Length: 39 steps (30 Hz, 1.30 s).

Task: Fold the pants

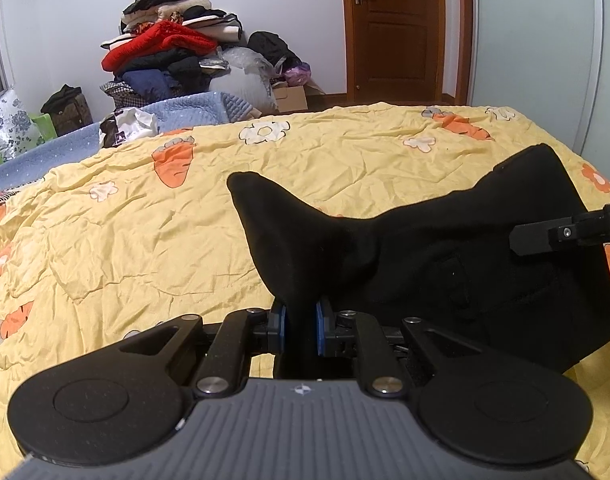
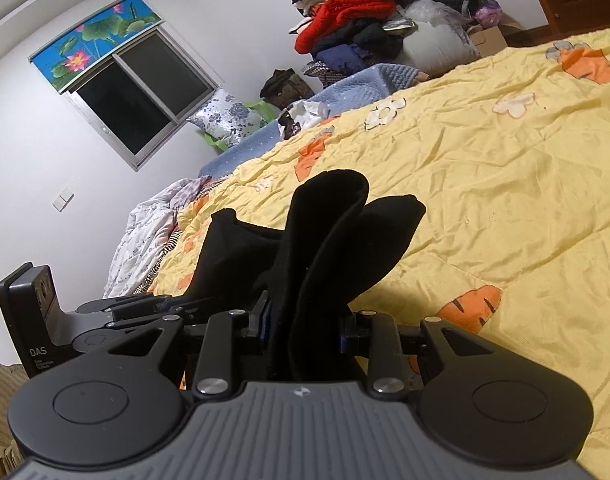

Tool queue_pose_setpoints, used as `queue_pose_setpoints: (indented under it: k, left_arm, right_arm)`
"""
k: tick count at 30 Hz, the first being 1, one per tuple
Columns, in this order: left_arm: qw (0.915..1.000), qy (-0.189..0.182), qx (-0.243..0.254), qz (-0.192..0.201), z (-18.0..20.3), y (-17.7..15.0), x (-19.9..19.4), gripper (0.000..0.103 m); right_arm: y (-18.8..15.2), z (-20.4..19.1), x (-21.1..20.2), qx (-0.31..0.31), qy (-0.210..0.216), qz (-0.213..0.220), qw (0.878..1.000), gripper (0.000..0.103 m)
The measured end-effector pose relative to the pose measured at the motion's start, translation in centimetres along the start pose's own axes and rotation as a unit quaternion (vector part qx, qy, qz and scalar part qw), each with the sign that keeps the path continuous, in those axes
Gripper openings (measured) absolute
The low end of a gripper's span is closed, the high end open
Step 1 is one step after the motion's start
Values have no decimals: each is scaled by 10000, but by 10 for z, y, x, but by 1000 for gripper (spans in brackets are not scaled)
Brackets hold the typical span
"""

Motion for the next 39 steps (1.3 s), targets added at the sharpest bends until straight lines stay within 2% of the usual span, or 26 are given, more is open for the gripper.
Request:
queue_pose_setpoints:
  k: [28,34,36,39]
  left_arm:
    - [10000,41,29,-13,0,12,15,17]
    - [9996,277,62,-40,-5,10,26,14]
    - [9987,495,136,9,-9,10,30,11]
    - [9984,549,42,-124,-18,8,39,12]
  right_arm:
    - [3,17,-3,234,-112,117,9996,29]
    - [1,29,3,411,-227,107,9988,29]
    - [0,35,6,457,-355,97,9983,29]
    - [-3,47,11,585,-542,40,9968,29]
Point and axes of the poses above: each gripper's, at about its wrist camera, not at the fingertips, and x roughly the way its jaws point, z to its right, y to its top, the point moved 3 cm from there along x, roughly the way its jaws point, and after that the axes turned 5 degrees about -z, right-handed, at the moved point
